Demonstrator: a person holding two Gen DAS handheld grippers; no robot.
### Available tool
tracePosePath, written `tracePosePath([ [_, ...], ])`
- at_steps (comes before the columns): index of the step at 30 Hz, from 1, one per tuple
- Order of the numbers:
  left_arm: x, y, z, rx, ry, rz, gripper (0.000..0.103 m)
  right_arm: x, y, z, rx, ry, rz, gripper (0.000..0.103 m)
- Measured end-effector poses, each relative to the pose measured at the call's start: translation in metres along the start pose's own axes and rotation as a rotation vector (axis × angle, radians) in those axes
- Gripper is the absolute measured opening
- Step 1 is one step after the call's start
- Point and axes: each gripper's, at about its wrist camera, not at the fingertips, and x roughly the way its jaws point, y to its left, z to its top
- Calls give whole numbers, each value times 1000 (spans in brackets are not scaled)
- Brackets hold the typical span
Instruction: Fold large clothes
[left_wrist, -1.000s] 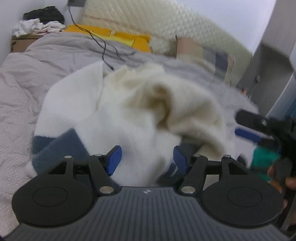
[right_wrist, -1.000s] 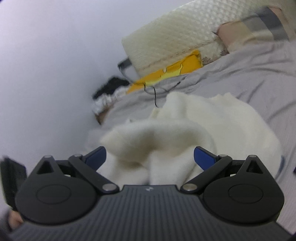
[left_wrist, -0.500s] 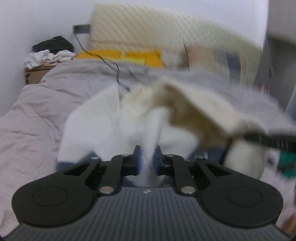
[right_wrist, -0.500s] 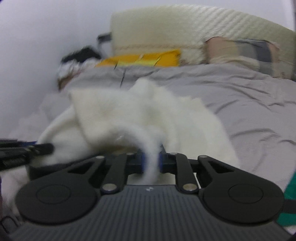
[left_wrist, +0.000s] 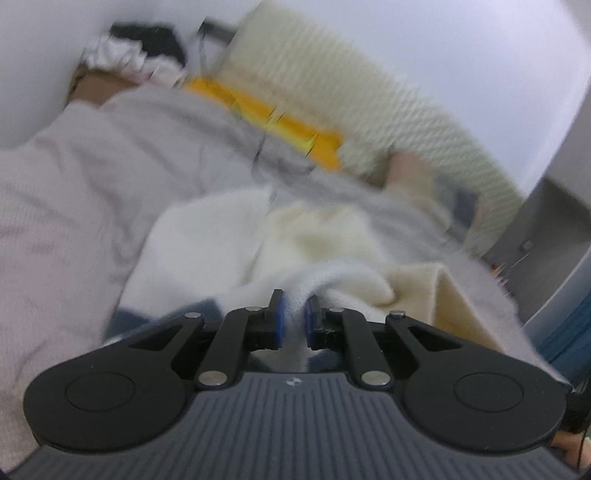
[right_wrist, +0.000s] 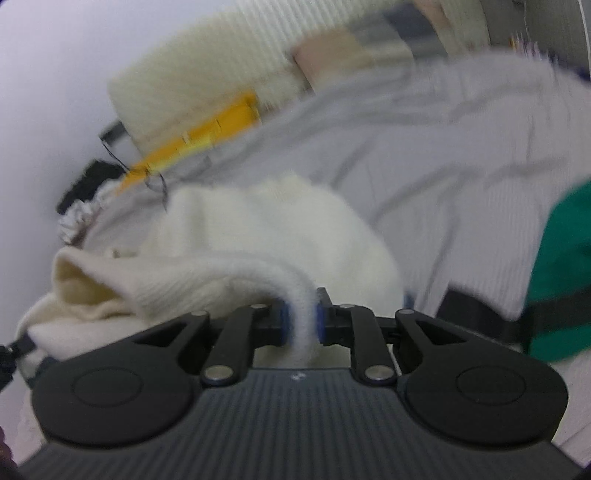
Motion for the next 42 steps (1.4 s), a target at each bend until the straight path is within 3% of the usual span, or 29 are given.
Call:
tracePosePath([
  [3, 24, 5, -2, -21, 57, 43, 15, 17, -4, -7, 41, 58, -8, 25],
  [7, 34, 13, -4, -50, 75, 47, 18, 12, -2, -6, 47, 47, -8, 33],
  [9, 32, 14, -5, -52, 70, 43, 21, 4, 2, -5, 48, 26, -5, 47],
  [11, 24, 11, -4, -44, 51, 36, 30, -10, 5, -6, 37, -5, 11, 71],
  [12, 19, 9, -4, -40, 38, 28, 40, -16, 6, -5, 31, -20, 22, 74],
  [13, 13, 7, -3, -43, 20, 23, 53, -22, 8, -4, 19, -37, 33, 75],
  [15, -4, 3, -3, -50, -36, -7, 58, -33, 12, -2, -12, -63, 58, 75],
  [22, -21, -20, -5, 15, -98, -59, 61, -61, 44, 0, -192, -240, 161, 76],
  [26, -8, -32, -11, 69, -77, -60, 61, -45, 65, 1, -287, -241, 227, 75],
  [31, 2, -40, -17, 131, -86, -66, 63, -11, 86, 1, -418, -216, 190, 67],
  [33, 6, -41, -19, 140, -76, -79, 63, 0, 93, -2, -480, -204, 138, 57],
  [36, 9, -46, -22, 165, -73, -86, 63, 7, 98, -10, -532, -204, 71, 30],
  [37, 7, -48, -24, 171, -87, -88, 63, 6, 97, -11, -527, -200, 67, 16],
  [42, -10, -58, -30, 230, -166, -111, 64, -18, 101, -19, -489, -222, 88, 10],
])
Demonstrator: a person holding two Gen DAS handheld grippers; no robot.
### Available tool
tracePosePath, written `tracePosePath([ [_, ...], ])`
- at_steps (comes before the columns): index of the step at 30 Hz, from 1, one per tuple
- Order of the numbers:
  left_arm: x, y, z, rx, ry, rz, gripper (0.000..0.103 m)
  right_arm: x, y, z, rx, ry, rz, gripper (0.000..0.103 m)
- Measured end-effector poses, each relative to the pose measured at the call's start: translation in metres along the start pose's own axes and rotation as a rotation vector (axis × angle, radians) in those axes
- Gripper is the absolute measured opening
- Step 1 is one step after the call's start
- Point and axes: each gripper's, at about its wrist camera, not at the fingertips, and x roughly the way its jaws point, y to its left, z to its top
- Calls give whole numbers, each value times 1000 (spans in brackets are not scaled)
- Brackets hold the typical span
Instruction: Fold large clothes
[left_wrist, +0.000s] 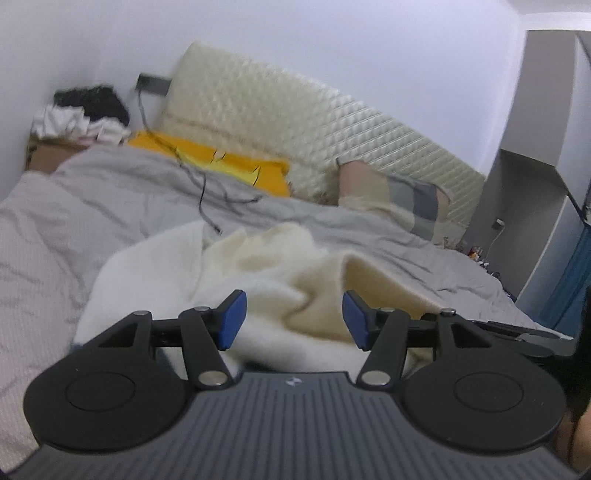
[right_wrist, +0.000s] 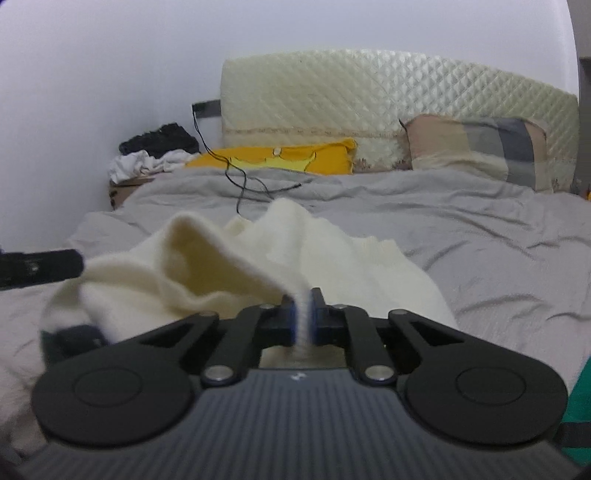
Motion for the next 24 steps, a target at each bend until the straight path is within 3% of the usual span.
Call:
tracePosePath([
  [10, 4, -40, -16, 156, -20, -15, 65, -68, 7, 1, 41, -128, 57, 10],
  [14, 10, -58, -25, 219, -73, 61, 65, -80, 10, -3, 59, -141, 62, 10],
  [18, 22, -62, -27, 230, -125, 190, 65, -87, 16, -12, 60, -143, 31, 10],
  [24, 41, -37, -22, 145, -61, 228, 64, -75, 19, -21, 68, -87, -48, 10],
])
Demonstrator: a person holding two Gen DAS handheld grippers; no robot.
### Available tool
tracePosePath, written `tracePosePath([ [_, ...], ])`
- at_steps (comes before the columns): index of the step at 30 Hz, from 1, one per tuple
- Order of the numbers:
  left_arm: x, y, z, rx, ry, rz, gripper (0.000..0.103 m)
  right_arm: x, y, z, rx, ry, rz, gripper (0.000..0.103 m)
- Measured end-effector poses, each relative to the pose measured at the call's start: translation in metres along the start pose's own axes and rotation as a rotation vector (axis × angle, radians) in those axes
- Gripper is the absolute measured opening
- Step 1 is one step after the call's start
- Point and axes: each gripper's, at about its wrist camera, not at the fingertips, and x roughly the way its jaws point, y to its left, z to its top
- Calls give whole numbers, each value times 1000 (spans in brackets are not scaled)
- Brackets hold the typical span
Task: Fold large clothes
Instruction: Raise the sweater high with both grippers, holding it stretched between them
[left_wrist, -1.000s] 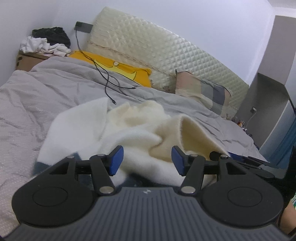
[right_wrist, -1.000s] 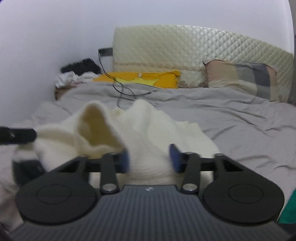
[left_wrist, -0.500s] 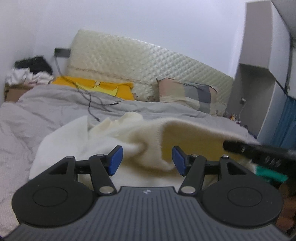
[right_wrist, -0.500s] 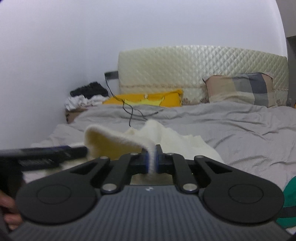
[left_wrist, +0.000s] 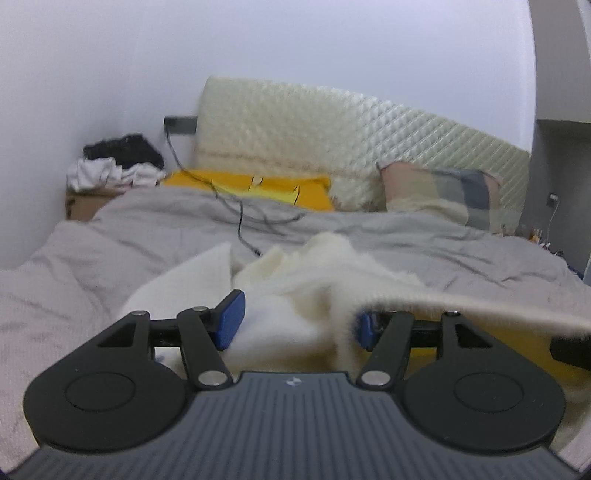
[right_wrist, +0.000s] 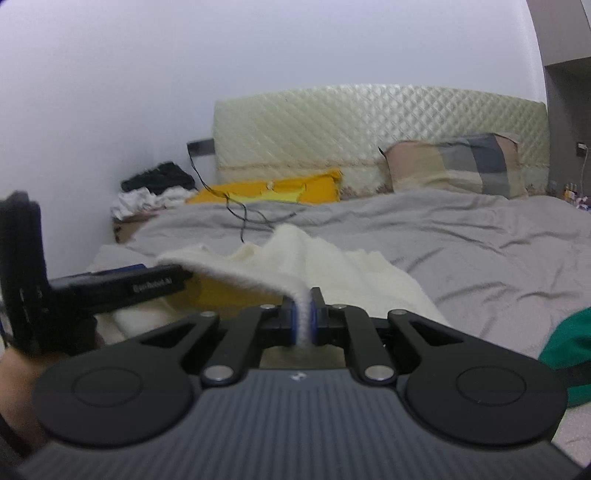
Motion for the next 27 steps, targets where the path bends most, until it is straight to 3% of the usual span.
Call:
tracePosePath([
  [3, 0, 3, 0, 7, -7, -2, 46, 11, 6, -7, -24, 31, -39, 14],
  [7, -12, 6, 5, -2, -23, -75, 19, 27, 12, -17, -59, 84, -59, 16],
  [12, -43, 2, 7, 24, -73, -125, 14, 38, 27, -30, -135, 105, -95, 18],
  [16, -57, 10, 11, -34, -88, -152, 13, 39, 44, -38, -241, 99, -111, 21],
  [18, -63, 15, 12, -63, -97, -156, 13, 35, 48, -39, -262, 76, -131, 29],
  [20, -68, 20, 13, -90, -108, -151, 13, 29, 47, -37, -267, 31, -183, 55],
  [22, -72, 25, 14, -117, -116, -151, 13, 16, 38, -31, -221, -47, -230, 66],
  [27, -75, 21, 13, -107, -119, -160, 13, -5, 15, -16, -98, -158, -272, 66],
])
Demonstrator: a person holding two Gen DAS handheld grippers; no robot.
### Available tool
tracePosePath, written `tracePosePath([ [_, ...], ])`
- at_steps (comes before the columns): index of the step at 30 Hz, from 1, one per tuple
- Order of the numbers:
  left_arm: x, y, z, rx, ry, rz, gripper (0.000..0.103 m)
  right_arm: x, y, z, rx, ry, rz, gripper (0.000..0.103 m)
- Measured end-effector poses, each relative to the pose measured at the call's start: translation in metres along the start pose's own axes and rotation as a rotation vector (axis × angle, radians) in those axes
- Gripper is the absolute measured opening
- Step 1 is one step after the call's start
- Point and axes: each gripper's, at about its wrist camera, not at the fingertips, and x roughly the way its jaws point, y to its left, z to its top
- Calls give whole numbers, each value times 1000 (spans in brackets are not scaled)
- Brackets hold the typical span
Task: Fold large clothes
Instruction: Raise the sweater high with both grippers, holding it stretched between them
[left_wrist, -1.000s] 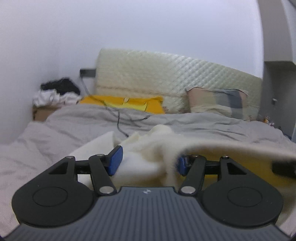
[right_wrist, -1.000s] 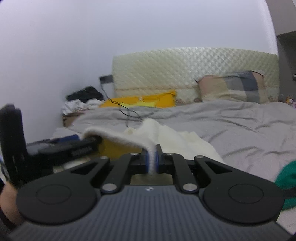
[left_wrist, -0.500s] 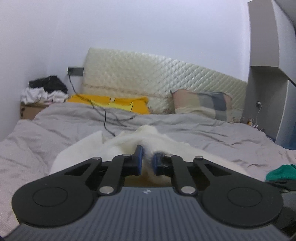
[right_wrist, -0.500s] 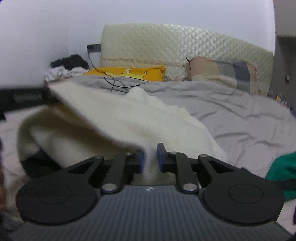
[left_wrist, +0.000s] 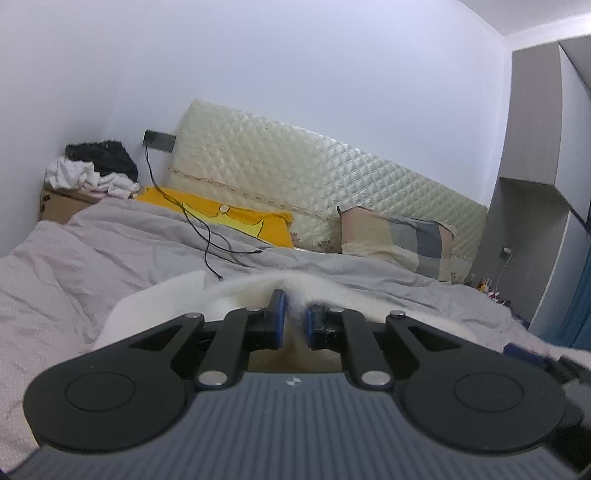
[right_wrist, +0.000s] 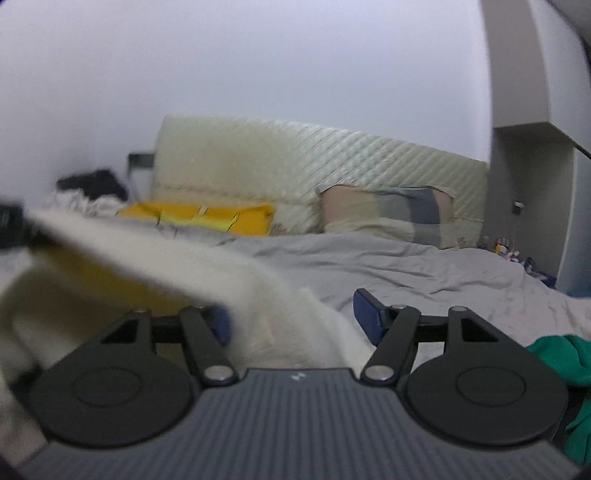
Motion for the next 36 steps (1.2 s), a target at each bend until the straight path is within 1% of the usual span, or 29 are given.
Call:
tracePosePath([
  [1, -1, -3, -2, 14, -7, 5, 13, 2, -2, 0, 6, 9, 4, 66],
  [2, 0, -4, -2, 19, -9, 7, 13, 5, -4, -3, 16, 36, 20, 60],
  [4, 2, -4, -5, 14, -4, 6, 13, 17, -8, -10, 72, 130, 71, 51],
  [6, 4, -4, -7, 9, 12, 7, 13, 27, -10, -19, 111, 216, 111, 48],
  [7, 6, -3, -8, 3, 19, 5, 13, 31, -10, -22, 113, 242, 121, 48],
  [9, 9, -2, -9, 3, 30, 12, 13, 30, -4, -25, 93, 253, 120, 46],
  [11, 14, 0, -12, 6, 44, 28, 14, 26, -3, -25, 78, 245, 112, 41],
  [13, 20, 6, -15, -25, 62, 23, 14, 22, -6, -21, 101, 211, 85, 34],
  [14, 20, 8, -16, -36, 63, 21, 14, 20, -12, -18, 124, 183, 85, 32],
  [16, 18, 9, -17, -54, 61, 3, 15, 14, -16, -12, 124, 121, 66, 29],
  [18, 11, 7, -15, -51, 46, -6, 15, 7, -16, -7, 100, 66, 54, 27],
  [20, 2, 4, -13, -39, 25, -17, 15, -2, -17, -3, 89, 28, 52, 25],
  [22, -11, 3, -8, -55, -1, -38, 15, -12, -19, 1, 83, -16, 57, 24],
  [24, -24, 0, 0, -54, -35, -50, 15, -23, -20, 9, 35, -78, 49, 23],
  [25, -31, -2, 5, -50, -59, -46, 15, -27, -19, 14, 3, -112, 45, 23],
  [27, -45, -2, 19, -72, -102, -57, 15, -39, -21, 29, -8, -174, 71, 22],
  [30, -56, 1, 45, -96, -129, -88, 15, -48, -24, 62, -13, -216, 86, 22],
  [32, -65, -1, 65, -96, -160, -106, 14, -55, -27, 89, 7, -246, 108, 22],
  [34, -74, -3, 89, -104, -195, -142, 14, -64, -29, 113, 15, -287, 110, 21],
  [36, -84, -7, 119, -115, -223, -166, 14, -72, -33, 143, 29, -319, 119, 21],
])
